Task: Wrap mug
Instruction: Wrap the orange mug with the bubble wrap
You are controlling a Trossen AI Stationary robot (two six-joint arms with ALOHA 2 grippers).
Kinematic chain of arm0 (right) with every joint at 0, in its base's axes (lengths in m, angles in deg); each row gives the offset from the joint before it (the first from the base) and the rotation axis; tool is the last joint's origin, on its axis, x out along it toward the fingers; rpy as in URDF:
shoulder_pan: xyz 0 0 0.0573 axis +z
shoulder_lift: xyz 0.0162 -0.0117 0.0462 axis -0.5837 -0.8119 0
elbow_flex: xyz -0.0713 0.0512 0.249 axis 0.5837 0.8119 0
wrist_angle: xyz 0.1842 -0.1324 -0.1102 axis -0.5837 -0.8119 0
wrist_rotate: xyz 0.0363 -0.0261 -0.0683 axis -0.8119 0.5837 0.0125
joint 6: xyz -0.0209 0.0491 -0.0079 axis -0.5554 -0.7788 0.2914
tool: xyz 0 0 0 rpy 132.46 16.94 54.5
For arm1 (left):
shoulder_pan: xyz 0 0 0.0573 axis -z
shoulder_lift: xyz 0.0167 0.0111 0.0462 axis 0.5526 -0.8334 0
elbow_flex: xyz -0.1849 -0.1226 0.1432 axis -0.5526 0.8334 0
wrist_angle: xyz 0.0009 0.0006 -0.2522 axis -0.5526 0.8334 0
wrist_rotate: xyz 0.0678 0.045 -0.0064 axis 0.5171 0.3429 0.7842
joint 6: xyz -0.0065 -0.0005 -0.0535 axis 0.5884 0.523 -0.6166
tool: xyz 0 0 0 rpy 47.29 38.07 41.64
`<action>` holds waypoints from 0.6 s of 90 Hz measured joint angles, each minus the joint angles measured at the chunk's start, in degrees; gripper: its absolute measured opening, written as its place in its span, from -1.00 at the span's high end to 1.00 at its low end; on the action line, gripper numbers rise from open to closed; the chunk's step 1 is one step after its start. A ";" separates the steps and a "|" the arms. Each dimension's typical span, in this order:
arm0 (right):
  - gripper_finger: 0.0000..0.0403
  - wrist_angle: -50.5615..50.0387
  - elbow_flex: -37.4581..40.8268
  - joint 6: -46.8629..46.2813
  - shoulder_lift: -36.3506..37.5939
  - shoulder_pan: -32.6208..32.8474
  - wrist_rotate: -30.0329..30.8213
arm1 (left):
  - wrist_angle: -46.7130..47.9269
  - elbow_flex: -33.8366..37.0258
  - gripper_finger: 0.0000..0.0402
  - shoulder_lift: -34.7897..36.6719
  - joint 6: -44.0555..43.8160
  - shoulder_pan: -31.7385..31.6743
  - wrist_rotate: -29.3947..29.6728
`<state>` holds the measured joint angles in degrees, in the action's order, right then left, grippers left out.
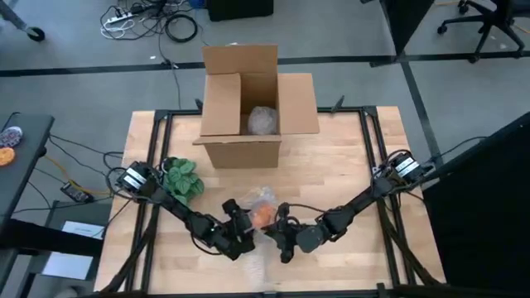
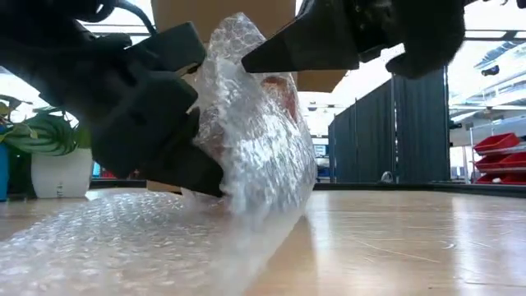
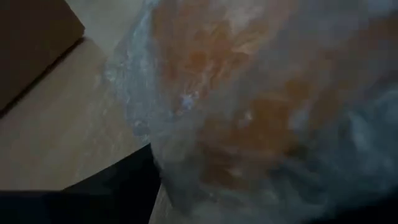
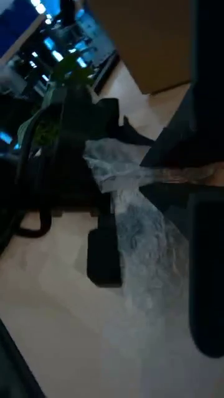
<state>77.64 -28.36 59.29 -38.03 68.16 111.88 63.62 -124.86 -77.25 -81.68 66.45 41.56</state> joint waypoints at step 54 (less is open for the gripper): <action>0.99 2.12 -5.77 16.34 -11.60 -0.06 8.96 | -3.07 0.36 -0.42 -0.26 -3.79 -3.34 3.24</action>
<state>79.76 -34.13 75.63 -49.64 68.10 120.84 60.55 -124.49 -77.50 -85.47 63.11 44.79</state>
